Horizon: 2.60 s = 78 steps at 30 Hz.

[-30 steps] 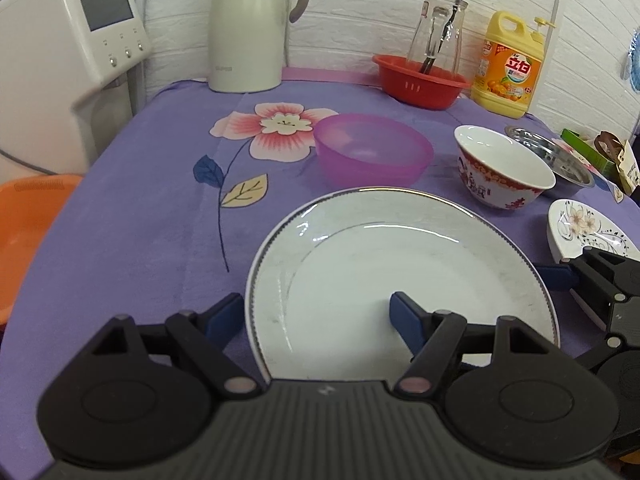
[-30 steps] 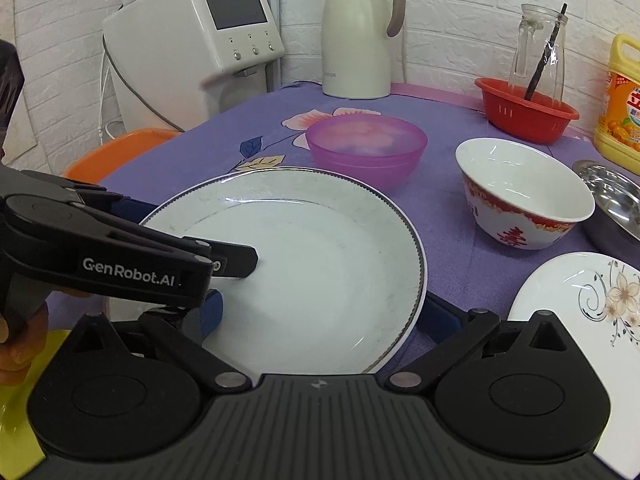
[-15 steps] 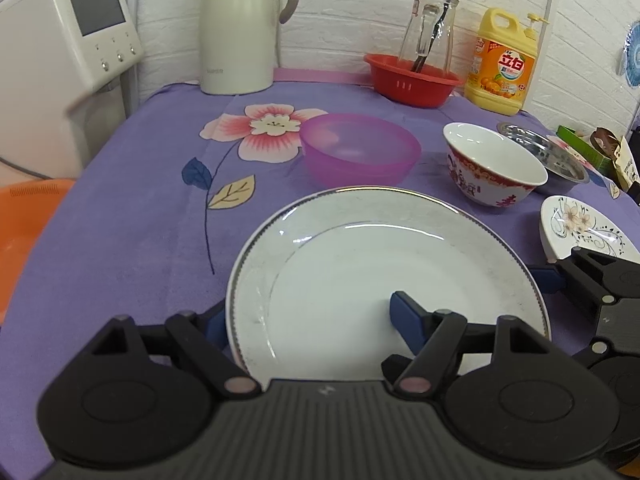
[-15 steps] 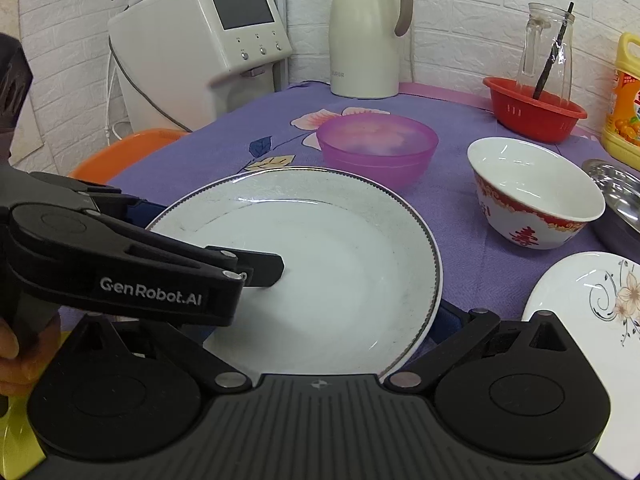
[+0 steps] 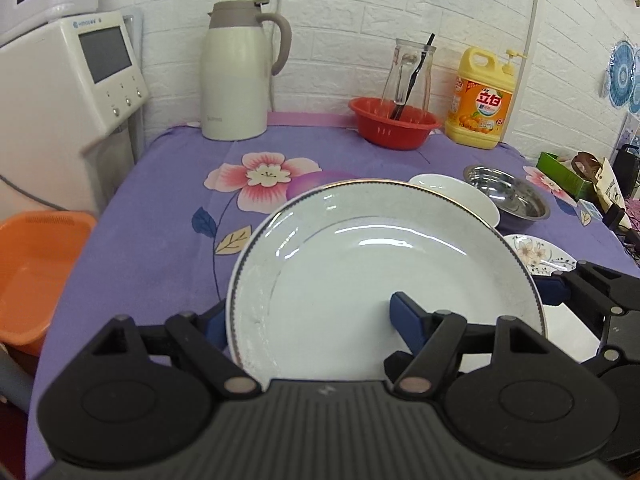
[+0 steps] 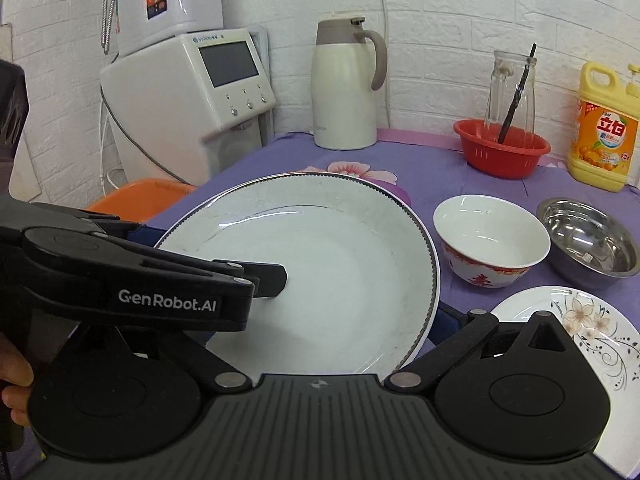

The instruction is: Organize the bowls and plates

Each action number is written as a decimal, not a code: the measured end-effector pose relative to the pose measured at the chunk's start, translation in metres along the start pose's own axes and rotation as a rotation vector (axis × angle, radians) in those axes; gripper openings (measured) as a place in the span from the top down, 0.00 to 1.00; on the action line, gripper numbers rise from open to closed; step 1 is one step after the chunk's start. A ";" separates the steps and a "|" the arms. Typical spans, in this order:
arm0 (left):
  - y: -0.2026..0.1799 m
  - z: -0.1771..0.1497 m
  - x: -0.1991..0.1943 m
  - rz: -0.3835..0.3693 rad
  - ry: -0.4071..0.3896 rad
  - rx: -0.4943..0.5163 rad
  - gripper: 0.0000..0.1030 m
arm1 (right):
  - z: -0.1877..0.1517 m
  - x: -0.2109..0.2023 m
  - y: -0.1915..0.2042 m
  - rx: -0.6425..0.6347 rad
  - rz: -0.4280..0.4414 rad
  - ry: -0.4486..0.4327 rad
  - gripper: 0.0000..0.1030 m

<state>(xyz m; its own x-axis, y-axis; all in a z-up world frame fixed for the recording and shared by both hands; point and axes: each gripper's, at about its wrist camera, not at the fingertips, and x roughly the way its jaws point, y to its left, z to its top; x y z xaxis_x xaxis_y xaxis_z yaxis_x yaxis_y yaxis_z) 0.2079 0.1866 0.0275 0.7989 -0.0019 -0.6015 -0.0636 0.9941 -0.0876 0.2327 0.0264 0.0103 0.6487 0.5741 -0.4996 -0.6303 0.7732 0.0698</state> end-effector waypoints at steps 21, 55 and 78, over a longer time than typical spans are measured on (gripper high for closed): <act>-0.004 -0.132 -0.076 -0.006 0.043 -0.100 0.27 | -0.104 -0.072 0.069 -0.061 -0.012 0.059 0.00; -0.108 -0.042 -0.026 -0.145 -0.022 -0.038 0.20 | -0.083 -0.111 -0.115 0.243 -0.324 -0.096 0.00; -0.159 0.000 0.095 -0.048 0.074 0.029 0.20 | -0.077 -0.033 -0.174 0.254 -0.365 0.038 0.00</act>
<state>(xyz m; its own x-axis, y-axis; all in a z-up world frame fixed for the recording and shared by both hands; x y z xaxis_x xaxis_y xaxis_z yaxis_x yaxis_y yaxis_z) 0.2939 0.0284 -0.0161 0.7540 -0.0569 -0.6544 -0.0079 0.9954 -0.0957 0.2879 -0.1479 -0.0518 0.7903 0.2442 -0.5620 -0.2351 0.9678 0.0900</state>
